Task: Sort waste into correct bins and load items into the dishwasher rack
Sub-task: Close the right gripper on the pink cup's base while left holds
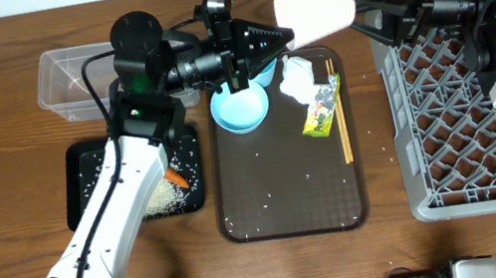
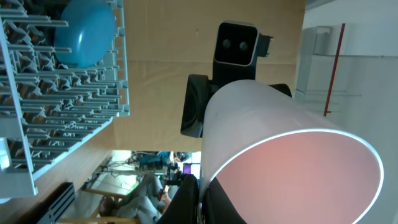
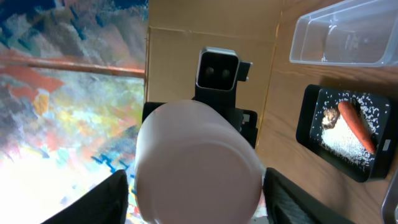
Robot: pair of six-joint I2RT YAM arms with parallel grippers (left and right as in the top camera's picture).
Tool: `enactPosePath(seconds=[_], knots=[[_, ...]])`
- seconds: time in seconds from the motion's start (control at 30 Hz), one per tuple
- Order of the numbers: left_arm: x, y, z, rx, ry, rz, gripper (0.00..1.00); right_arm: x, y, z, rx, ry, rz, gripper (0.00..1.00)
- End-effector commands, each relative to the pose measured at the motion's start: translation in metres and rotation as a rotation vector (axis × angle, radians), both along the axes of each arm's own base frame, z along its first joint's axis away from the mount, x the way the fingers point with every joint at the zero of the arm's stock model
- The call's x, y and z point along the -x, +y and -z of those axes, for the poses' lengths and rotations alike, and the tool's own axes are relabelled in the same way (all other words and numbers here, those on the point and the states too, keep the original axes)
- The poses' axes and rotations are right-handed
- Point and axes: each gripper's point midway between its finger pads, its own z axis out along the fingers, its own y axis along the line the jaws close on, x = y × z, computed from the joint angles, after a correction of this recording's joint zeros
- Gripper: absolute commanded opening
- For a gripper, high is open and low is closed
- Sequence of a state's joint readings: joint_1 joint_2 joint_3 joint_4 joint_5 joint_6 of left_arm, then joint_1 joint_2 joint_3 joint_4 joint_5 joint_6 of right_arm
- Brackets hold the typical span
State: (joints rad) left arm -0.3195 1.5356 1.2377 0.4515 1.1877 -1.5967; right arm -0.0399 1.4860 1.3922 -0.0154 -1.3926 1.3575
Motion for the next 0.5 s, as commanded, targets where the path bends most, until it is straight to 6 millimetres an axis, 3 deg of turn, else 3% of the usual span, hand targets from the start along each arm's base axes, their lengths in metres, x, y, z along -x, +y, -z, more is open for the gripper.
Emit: enactPosePath(seconds=[0.0, 0.1, 0.47], knots=[[0.008, 0.001, -0.007, 0.003, -0.027, 0.043, 0.06, 0.003, 0.009, -0.002, -0.002, -0.011, -0.036, 0.64], [0.012, 0.001, -0.006, 0.002, -0.020, 0.062, 0.06, 0.004, 0.012, -0.004, -0.004, -0.024, -0.044, 0.69], [0.018, 0.001, -0.006, 0.000, -0.006, 0.102, 0.06, 0.006, 0.014, -0.006, -0.006, -0.025, -0.052, 0.65]])
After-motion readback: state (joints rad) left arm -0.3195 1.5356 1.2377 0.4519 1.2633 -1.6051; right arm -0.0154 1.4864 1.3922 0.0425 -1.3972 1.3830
